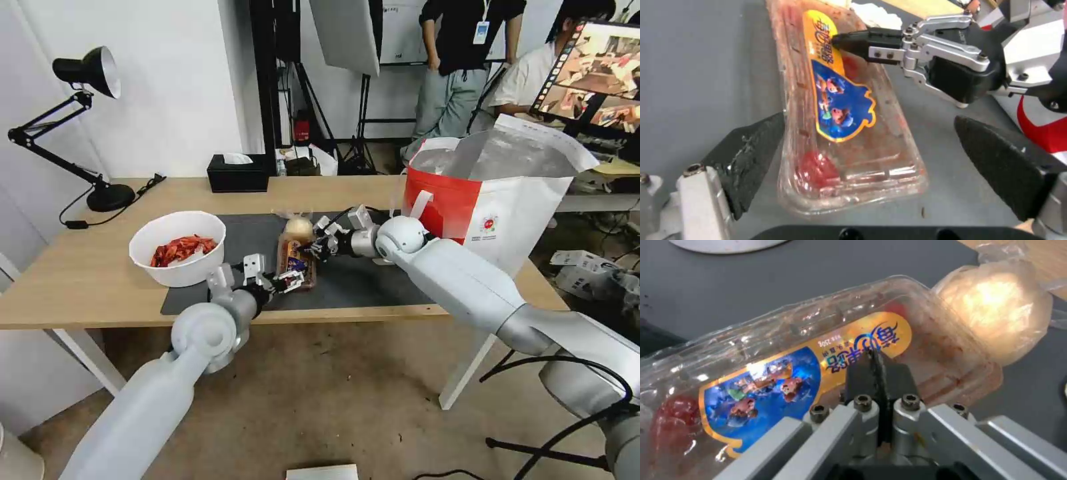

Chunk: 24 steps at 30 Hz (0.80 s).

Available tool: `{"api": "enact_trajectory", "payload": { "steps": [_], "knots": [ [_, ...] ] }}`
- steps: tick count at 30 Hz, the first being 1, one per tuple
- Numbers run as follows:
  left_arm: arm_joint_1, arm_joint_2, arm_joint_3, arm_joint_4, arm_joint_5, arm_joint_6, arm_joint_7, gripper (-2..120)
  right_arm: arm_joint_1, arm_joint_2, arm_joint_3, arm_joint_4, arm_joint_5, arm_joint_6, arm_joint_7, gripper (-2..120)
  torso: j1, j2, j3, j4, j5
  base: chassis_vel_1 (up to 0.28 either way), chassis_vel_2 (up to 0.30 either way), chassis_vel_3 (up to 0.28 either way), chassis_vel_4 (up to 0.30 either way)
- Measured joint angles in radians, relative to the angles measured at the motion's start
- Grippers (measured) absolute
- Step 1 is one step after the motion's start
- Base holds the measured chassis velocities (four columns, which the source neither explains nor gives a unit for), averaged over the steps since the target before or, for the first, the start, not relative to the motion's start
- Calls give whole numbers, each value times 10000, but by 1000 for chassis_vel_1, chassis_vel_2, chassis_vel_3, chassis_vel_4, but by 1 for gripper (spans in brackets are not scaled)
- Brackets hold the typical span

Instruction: Pick up the trash from the table and place it into the takeout bag.

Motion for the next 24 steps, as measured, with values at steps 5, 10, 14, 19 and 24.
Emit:
{"api": "enact_trajectory", "payload": {
  "steps": [5, 10, 14, 19, 24],
  "knots": [
    [-235, -61, 140, 259, -136, 196, -12, 100, -2, 49, 27, -2, 6, 4, -19, 0, 0, 0, 0, -1, -1, 0, 0, 0, 0],
    [-224, -51, 145, 309, -131, 254, -124, 100, -8, 69, 54, 43, 27, 4, -54, 0, -1, 0, 0, 0, -1, 0, 0, 0, 0],
    [-214, -21, 145, 318, -119, 270, -165, 100, -25, 76, 109, 55, 35, 3, -56, 0, -1, 0, 0, 0, 0, 0, 0, 0, 0],
    [-183, -4, 166, 360, -89, 282, -205, 89, -43, 121, 147, 68, 41, -4, -39, 0, -1, 0, 0, 0, -1, 0, 0, 0, 0],
    [-170, -4, 200, 364, -72, 251, -227, 74, -53, 143, 158, 79, 44, -13, 3, 0, -1, 0, -1, 0, -1, 0, 0, 0, 0]
  ]
}}
